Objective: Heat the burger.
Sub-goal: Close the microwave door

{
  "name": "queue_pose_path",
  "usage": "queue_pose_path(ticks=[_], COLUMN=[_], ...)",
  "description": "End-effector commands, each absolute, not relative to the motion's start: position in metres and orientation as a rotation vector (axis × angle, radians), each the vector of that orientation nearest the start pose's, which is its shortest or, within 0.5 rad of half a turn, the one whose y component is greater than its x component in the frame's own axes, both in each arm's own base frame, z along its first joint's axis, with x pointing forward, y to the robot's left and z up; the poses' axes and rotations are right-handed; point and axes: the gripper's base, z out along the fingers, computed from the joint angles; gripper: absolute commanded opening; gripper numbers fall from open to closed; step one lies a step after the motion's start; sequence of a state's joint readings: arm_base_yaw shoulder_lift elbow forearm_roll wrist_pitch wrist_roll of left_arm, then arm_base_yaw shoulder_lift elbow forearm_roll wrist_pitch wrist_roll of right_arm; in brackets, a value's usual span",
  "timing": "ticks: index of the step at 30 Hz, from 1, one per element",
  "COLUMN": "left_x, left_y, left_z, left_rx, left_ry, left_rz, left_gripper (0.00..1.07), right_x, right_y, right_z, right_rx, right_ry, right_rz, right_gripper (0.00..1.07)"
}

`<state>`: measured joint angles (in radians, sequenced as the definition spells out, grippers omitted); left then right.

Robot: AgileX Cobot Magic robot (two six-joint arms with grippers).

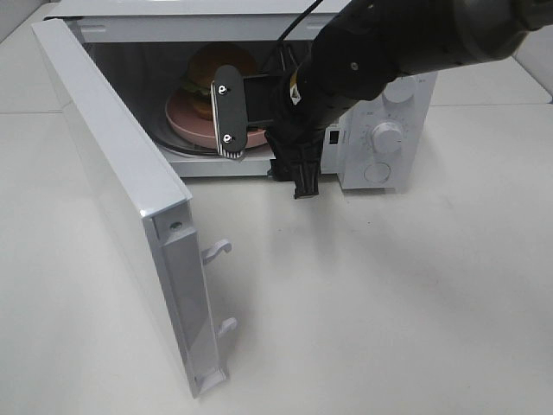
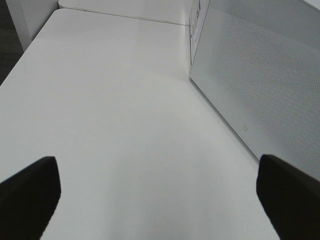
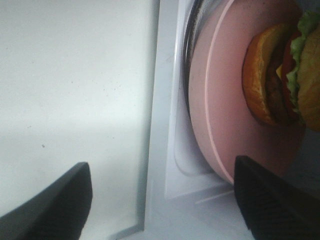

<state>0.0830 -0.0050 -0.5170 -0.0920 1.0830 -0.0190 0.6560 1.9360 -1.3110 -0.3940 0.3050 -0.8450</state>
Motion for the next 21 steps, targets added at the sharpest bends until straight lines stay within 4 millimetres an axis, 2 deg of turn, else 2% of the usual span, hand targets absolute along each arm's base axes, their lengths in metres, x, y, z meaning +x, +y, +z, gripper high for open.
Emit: queue_pose_path(ticks=[1,15,17,18,20,21], left_x=[-0.01,-0.01,-0.01,-0.01,-0.01,-0.01], left_y=[-0.009,-0.009,-0.009,-0.009,-0.009,-0.009], left_z=[0.281,0.281,0.281,0.281,0.281,0.281], left_rx=[-0.097,-0.097,-0.097,-0.097,-0.097,-0.097], left_ry=[2.006,2.006,2.006,2.006,2.006,2.006], left_rz=[-0.076,-0.076,-0.076,-0.076,-0.076,-0.076], left_gripper=[1.02,1.02,1.02,1.02,1.02,1.02], right_x=[0.332,0.285,0.272,0.272,0.254,0.254], right_y=[0.241,0.201,0.189,0.189,0.171,0.171], right_z=[0.212,0.252,0.261,0.261,0.271,0.271], right_rx=[-1.85,-1.568,-1.463,-1.463,-1.292,-1.292], right_ry=[1.517,1.786,1.892,1.892,2.063,2.063], right_rz=[-0.376,-0.265,-0.232,-0.232,-0.191,-0.191], right_gripper=[0.77,0.77,0.77,0.77,0.77,0.77])
